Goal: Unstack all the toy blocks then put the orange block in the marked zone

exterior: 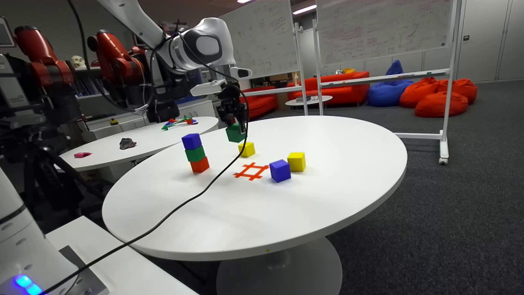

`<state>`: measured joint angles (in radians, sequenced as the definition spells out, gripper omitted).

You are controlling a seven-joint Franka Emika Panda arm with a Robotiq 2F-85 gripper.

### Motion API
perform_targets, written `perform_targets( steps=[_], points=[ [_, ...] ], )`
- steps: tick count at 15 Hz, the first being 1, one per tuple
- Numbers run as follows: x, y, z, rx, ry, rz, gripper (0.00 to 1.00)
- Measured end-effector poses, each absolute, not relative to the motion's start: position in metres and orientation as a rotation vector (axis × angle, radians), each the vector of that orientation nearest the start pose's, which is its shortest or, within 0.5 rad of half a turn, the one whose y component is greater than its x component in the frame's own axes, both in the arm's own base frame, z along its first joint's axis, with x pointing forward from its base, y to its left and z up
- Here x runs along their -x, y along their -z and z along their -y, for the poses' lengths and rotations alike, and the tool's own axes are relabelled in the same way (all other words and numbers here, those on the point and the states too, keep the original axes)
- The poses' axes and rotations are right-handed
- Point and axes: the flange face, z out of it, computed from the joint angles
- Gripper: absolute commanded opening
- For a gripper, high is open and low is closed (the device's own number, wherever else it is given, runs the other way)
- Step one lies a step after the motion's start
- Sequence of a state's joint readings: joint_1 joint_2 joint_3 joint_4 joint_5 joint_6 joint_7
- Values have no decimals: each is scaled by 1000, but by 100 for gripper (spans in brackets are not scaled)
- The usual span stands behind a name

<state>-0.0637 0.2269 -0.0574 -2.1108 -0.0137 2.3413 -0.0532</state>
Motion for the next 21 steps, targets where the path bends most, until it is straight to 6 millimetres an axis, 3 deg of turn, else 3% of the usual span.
perform_targets(
  steps=[8,21],
  points=[
    [-595,-345,63,3165,135,-63,31],
    [-609,-342,64,3167,147,-61,31]
  ],
)
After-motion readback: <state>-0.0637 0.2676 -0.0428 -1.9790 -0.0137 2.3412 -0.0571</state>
